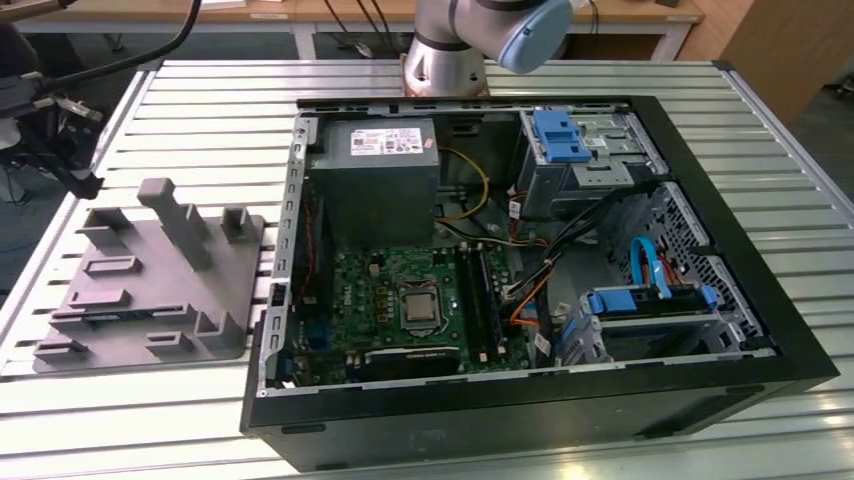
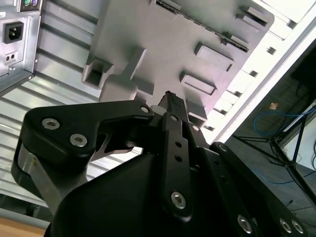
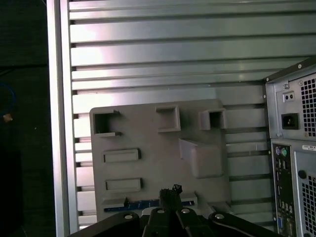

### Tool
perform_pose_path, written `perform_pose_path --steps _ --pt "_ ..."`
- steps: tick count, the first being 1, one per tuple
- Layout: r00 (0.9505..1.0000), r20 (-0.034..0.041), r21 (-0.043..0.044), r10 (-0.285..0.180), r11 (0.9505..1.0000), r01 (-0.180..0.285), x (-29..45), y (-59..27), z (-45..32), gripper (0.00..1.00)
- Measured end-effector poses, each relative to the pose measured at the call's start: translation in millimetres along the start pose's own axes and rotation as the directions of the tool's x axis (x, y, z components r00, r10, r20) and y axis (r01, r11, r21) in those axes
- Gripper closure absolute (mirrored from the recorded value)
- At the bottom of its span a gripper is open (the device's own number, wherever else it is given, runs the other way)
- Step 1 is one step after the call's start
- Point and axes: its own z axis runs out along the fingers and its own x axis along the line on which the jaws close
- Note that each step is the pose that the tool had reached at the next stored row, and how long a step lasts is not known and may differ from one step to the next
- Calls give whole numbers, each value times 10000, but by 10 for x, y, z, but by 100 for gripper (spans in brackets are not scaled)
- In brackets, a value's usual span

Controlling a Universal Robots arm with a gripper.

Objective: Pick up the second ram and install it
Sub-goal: 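Reach for the second ram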

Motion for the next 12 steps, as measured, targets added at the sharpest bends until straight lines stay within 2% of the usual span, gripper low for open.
perform_pose_path --steps 12 --pt "10000 0 0 0 10000 0 127 -29 180 90"
